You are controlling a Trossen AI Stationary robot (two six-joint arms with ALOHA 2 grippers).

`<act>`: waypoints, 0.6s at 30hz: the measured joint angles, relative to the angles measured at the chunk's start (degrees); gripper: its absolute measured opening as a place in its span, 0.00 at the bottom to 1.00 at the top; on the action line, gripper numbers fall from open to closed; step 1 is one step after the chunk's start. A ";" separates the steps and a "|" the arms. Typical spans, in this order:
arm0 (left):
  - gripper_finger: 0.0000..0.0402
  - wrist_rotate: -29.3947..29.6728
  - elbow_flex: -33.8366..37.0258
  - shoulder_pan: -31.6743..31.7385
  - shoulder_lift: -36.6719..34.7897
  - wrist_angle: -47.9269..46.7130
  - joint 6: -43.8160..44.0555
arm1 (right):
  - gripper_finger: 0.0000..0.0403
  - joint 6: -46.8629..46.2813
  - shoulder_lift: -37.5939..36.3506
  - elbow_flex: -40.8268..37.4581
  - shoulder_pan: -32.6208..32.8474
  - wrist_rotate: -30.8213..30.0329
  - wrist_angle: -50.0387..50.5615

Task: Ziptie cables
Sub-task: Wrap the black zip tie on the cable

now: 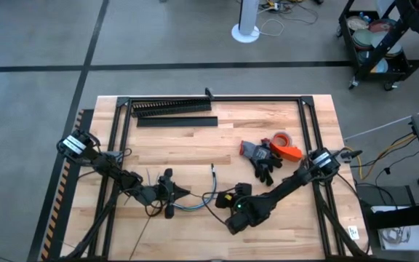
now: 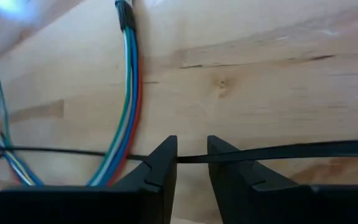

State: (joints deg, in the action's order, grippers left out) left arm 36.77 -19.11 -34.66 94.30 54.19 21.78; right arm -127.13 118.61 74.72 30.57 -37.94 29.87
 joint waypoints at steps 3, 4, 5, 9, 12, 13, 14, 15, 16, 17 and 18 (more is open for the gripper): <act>0.00 0.00 0.00 0.00 0.00 -0.04 0.17 | 0.16 -0.92 0.02 0.00 0.04 -0.36 -0.22; 0.00 0.00 0.00 0.00 0.00 -0.03 0.21 | 0.15 -0.94 0.02 0.00 0.04 -0.67 -0.30; 0.00 0.00 0.00 0.00 0.00 -0.06 0.22 | 0.14 -0.94 0.02 -0.02 0.02 -0.73 -0.72; 0.00 0.01 0.00 0.00 0.00 -0.06 0.22 | 0.11 -0.87 0.02 -0.02 -0.09 -0.94 -1.69; 0.00 0.00 0.00 0.00 0.00 -0.06 0.22 | 0.09 -0.52 0.02 -0.02 -0.17 -1.04 -1.73; 0.00 0.00 0.00 -0.01 0.00 -0.06 0.22 | 0.08 -0.23 0.02 -0.02 -0.20 -1.07 -1.71; 0.00 0.00 0.00 0.00 0.00 -0.06 0.22 | 0.08 0.47 0.02 -0.02 -0.20 -1.23 -1.71; 0.00 0.00 0.00 -0.01 0.00 -0.06 0.22 | 0.06 1.26 0.02 -0.02 -0.20 -2.03 -1.75; 0.00 0.00 0.00 0.00 0.00 -0.06 0.22 | 0.05 2.60 0.02 -0.02 -0.20 -2.86 -1.79; 0.00 0.00 0.00 0.00 0.00 -0.06 0.22 | 0.04 4.14 0.02 -0.02 -0.20 -3.50 -1.85; 0.00 0.00 0.00 0.00 0.00 -0.06 0.22 | 0.02 6.01 0.02 -0.02 -0.20 -4.16 -1.88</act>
State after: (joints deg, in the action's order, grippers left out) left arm 36.77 -19.11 -34.66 94.30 54.13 22.00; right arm -121.12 118.63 74.70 30.37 -42.10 27.98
